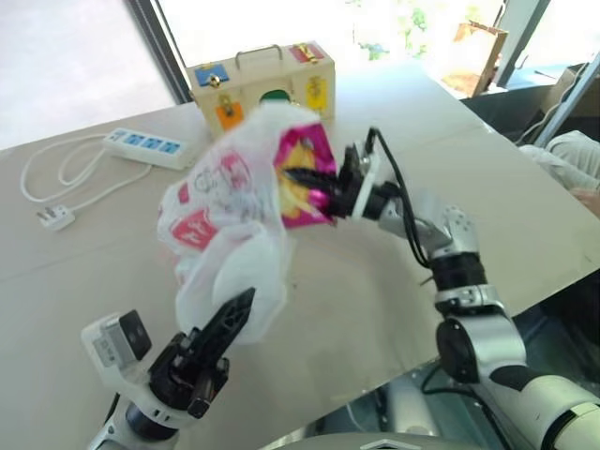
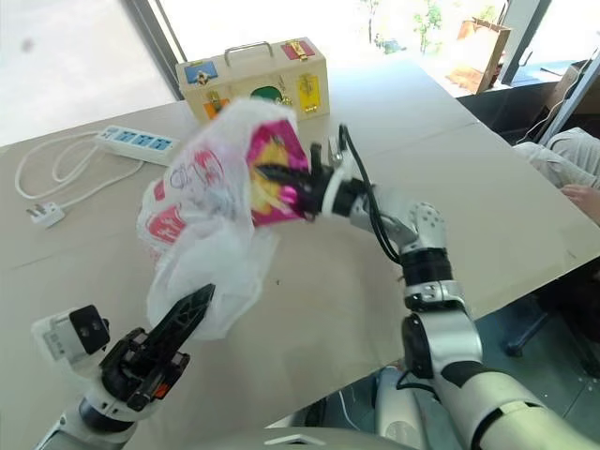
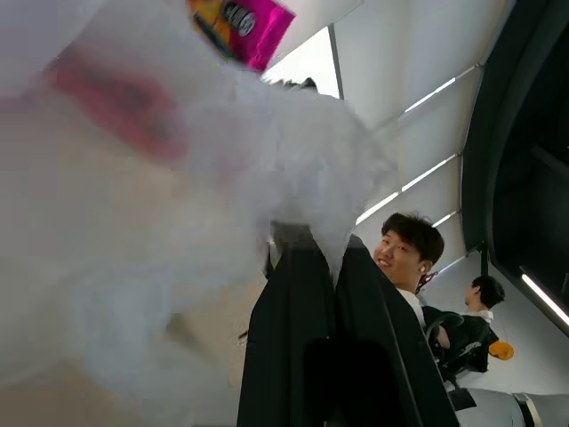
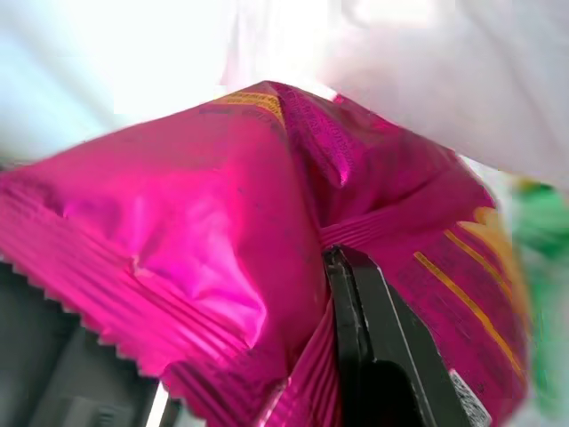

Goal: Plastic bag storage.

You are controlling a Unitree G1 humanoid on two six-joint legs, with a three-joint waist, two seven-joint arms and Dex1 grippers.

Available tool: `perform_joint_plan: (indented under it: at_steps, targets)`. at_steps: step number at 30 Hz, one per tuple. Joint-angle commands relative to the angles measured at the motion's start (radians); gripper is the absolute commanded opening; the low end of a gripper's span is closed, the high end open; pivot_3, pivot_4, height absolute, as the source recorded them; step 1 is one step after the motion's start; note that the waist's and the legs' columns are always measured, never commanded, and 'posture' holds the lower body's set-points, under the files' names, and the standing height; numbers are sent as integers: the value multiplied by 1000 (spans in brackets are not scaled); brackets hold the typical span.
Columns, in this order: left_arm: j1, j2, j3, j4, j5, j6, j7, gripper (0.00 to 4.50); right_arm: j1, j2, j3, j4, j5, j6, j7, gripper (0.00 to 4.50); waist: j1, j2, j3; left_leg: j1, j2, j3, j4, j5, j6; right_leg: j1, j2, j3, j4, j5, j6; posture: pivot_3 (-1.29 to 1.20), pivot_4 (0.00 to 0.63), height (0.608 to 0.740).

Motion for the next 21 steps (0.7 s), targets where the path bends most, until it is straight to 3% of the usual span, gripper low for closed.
perform_joint_plan:
  at_steps: [1, 5, 9, 10, 11, 13, 17, 21]
  targets:
    - [-10, -3, 7, 0, 0, -18, -13, 0, 32, 32, 92, -53, -112, 62, 21, 81, -5, 0, 0, 0, 0, 0, 0, 0, 0, 0, 0, -1, 0, 0, 0, 0, 150, 740]
    - [-52, 4, 10, 18, 1, -22, -10, 0, 79, -2, 280, -114, -416, 130, 180, 81, -17, 0, 0, 0, 1, 1, 0, 0, 0, -1, 0, -2, 2, 0, 0, 0, 150, 740]
    - [-80, 12, 16, 39, 6, -22, -13, 0, 45, -85, 465, -177, -758, 4, 451, 1232, -23, -1, -1, 1, 1, 4, 2, 0, 0, -2, -1, 0, 6, 0, 0, 0, 150, 740]
    - [-81, 12, 17, 40, 6, -22, -13, 0, 43, -89, 479, -177, -812, -29, 491, 1566, -23, -2, -2, 1, 1, 4, 2, 0, 0, -2, -1, 0, 6, 0, 0, 0, 150, 740]
    - [-82, 11, 16, 40, 6, -22, -13, 0, 36, -91, 475, -165, -865, -85, 526, 2176, -23, -2, -2, 1, 1, 4, 2, 0, 0, -2, -1, 0, 6, 0, 0, 0, 150, 740]
    - [-81, 7, 11, 41, 11, -22, -16, 0, 12, -105, 473, -125, -1041, -300, 582, 2837, -23, -1, -2, 1, 1, 4, 2, 0, 0, -2, -1, 0, 6, 0, 0, 0, 150, 740]
    - [-81, -5, -9, 42, 27, -22, -17, 0, 13, -100, 447, -180, -1111, -363, 733, 4458, -19, -2, -2, 0, 0, 4, 3, 0, 0, -2, -1, 0, 6, 0, 0, 0, 150, 740]
    - [-86, -13, -22, 39, 32, -21, -13, 0, 32, -129, 431, -242, -1170, -375, 839, 4458, -24, -1, -2, 0, 1, 3, 2, 0, 0, -3, -1, -1, 4, 0, 0, 0, 150, 740]
